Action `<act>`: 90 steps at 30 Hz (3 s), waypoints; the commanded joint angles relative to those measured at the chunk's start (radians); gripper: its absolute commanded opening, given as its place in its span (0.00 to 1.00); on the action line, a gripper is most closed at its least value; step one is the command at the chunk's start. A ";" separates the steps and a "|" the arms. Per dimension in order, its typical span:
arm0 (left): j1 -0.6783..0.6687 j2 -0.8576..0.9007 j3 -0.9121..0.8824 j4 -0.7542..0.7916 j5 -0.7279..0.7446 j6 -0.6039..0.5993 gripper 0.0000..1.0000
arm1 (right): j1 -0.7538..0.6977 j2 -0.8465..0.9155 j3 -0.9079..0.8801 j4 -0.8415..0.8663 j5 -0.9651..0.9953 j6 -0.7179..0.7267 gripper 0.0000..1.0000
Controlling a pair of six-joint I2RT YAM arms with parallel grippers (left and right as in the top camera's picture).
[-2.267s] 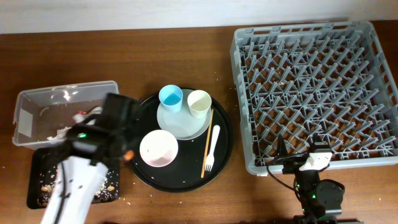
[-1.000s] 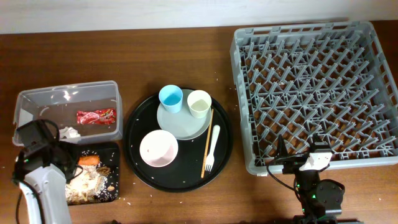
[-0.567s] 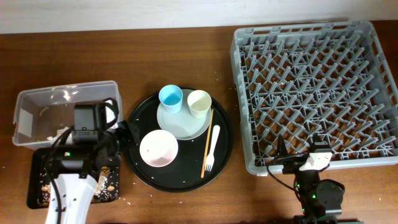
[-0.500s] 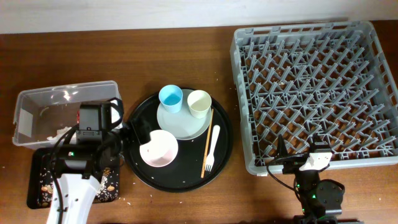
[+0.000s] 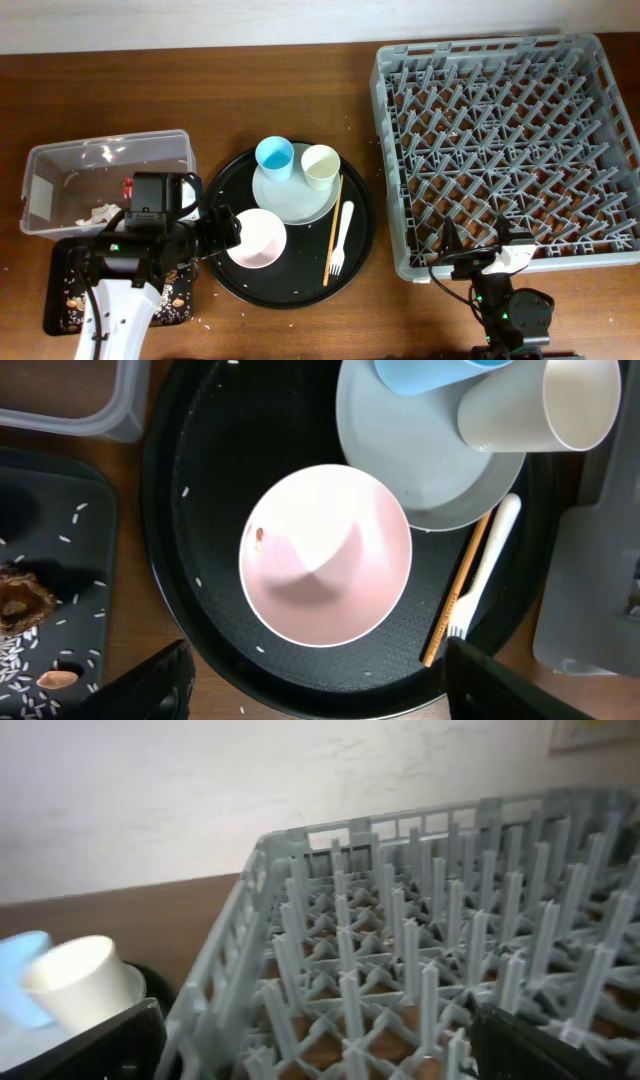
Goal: Sort waste into correct bins and load items into the dishwasher rack
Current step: 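Move the left gripper to the pink bowl and grasp its rim, then lift the pink bowl and bring the right gripper to it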
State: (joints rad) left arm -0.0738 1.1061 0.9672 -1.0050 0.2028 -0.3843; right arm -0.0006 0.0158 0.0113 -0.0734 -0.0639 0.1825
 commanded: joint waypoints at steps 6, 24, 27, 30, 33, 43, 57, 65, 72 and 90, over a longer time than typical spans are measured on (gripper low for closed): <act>-0.005 -0.006 0.017 0.032 0.019 0.020 0.78 | -0.006 0.156 0.531 -0.406 -0.059 0.084 0.99; -0.005 -0.006 0.006 -0.083 -0.192 0.019 0.65 | -0.006 0.740 1.373 -1.272 -0.283 -0.101 0.95; -0.005 -0.006 -0.064 -0.050 -0.189 0.019 0.55 | -0.006 0.740 1.373 -1.274 -0.275 -0.101 0.95; -0.005 -0.006 -0.112 -0.010 -0.165 0.019 0.32 | -0.006 0.740 1.373 -1.274 -0.261 -0.101 0.95; -0.005 0.005 -0.122 0.016 -0.165 0.019 0.22 | -0.006 0.740 1.373 -1.274 -0.261 -0.101 0.95; -0.005 0.119 -0.122 0.119 -0.115 0.020 0.33 | -0.006 0.740 1.373 -1.273 -0.235 -0.101 0.97; -0.142 0.286 -0.123 0.175 -0.224 0.019 0.42 | -0.006 0.751 1.373 -1.279 -0.235 -0.101 0.98; -0.142 0.286 -0.233 0.266 -0.225 -0.034 0.41 | -0.006 0.751 1.373 -1.300 -0.235 -0.101 0.99; -0.142 0.286 -0.234 0.299 -0.218 -0.049 0.27 | -0.006 0.751 1.373 -1.304 -0.235 -0.101 0.99; -0.142 0.285 -0.221 0.316 -0.218 -0.060 0.00 | -0.006 0.766 1.373 -1.298 -0.149 -0.101 1.00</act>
State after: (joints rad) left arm -0.2123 1.3857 0.7212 -0.6720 -0.0071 -0.4324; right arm -0.0006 0.7616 1.3701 -1.3796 -0.2470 0.0929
